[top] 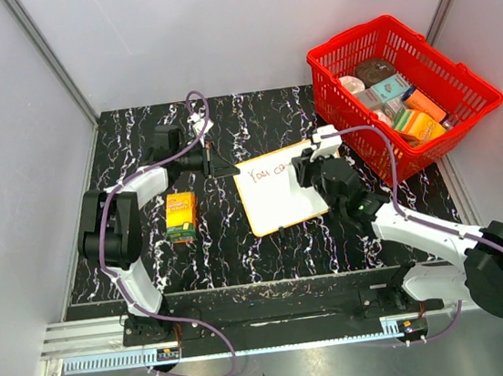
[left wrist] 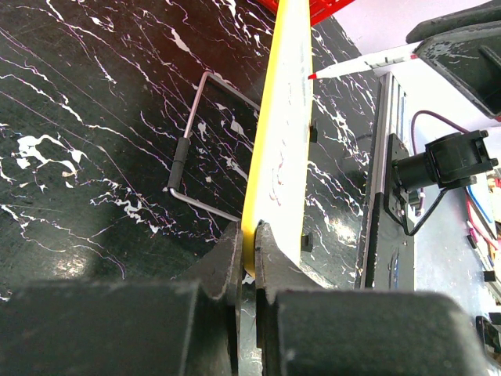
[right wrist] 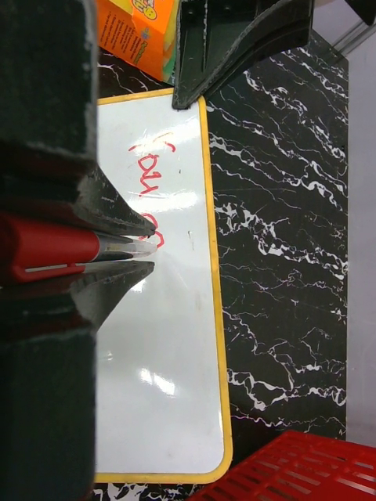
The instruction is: Write a sentence on the whiteboard
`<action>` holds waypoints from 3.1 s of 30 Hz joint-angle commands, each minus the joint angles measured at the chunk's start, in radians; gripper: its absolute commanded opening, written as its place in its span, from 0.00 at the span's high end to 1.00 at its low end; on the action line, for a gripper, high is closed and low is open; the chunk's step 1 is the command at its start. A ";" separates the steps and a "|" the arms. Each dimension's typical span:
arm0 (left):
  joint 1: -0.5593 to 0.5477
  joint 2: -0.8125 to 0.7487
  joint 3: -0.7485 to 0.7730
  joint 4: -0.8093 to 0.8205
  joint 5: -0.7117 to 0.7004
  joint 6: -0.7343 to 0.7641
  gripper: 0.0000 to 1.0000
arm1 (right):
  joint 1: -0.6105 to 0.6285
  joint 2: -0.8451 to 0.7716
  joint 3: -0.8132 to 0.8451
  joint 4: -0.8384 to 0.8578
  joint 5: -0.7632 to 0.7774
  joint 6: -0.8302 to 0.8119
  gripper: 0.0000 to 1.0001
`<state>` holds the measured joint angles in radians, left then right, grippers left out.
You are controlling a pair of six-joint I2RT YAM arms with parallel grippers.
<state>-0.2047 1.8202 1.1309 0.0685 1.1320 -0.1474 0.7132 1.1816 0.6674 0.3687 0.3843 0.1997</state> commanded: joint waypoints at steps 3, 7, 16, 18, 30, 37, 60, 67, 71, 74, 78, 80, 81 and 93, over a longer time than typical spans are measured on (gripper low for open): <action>-0.032 -0.018 -0.002 -0.035 -0.024 0.109 1.00 | -0.006 0.016 0.037 0.039 0.042 -0.008 1.00; -0.032 -0.021 -0.003 -0.033 -0.023 0.112 1.00 | -0.008 0.019 0.037 0.047 0.045 -0.008 1.00; -0.033 -0.022 -0.005 -0.038 -0.024 0.114 1.00 | -0.012 0.056 0.043 0.068 0.048 -0.006 1.00; -0.033 -0.022 -0.005 -0.036 -0.024 0.114 1.00 | -0.011 0.064 0.043 0.075 0.060 -0.005 1.00; -0.033 -0.024 -0.003 -0.038 -0.023 0.114 1.00 | -0.014 0.072 0.044 0.099 0.067 0.001 1.00; -0.033 -0.024 -0.003 -0.038 -0.021 0.114 1.00 | -0.015 0.079 0.043 0.082 0.065 0.003 1.00; -0.035 -0.027 -0.003 -0.041 -0.024 0.120 1.00 | -0.014 0.016 -0.026 0.015 -0.018 0.024 1.00; -0.036 -0.027 -0.005 -0.042 -0.026 0.118 1.00 | -0.015 0.016 -0.029 0.013 -0.012 0.027 1.00; -0.035 -0.025 -0.003 -0.044 -0.025 0.120 1.00 | -0.015 0.021 -0.008 0.016 0.011 0.023 1.00; -0.035 -0.027 -0.005 -0.042 -0.026 0.120 1.00 | -0.017 0.030 0.014 0.021 0.030 0.018 1.00; -0.035 -0.027 -0.006 -0.042 -0.026 0.120 1.00 | -0.017 0.046 0.037 0.029 0.036 0.007 1.00; -0.035 -0.027 -0.006 -0.042 -0.026 0.120 1.00 | -0.015 0.052 0.047 0.032 0.037 0.003 1.00; -0.035 -0.027 -0.005 -0.042 -0.026 0.120 1.00 | -0.015 0.053 0.049 0.035 0.038 0.003 1.00; -0.036 -0.029 -0.006 -0.044 -0.024 0.120 1.00 | -0.021 0.059 0.058 0.045 0.068 -0.002 1.00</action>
<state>-0.2077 1.8114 1.1309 0.0544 1.1210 -0.1349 0.7055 1.2400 0.6827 0.3767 0.4068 0.2134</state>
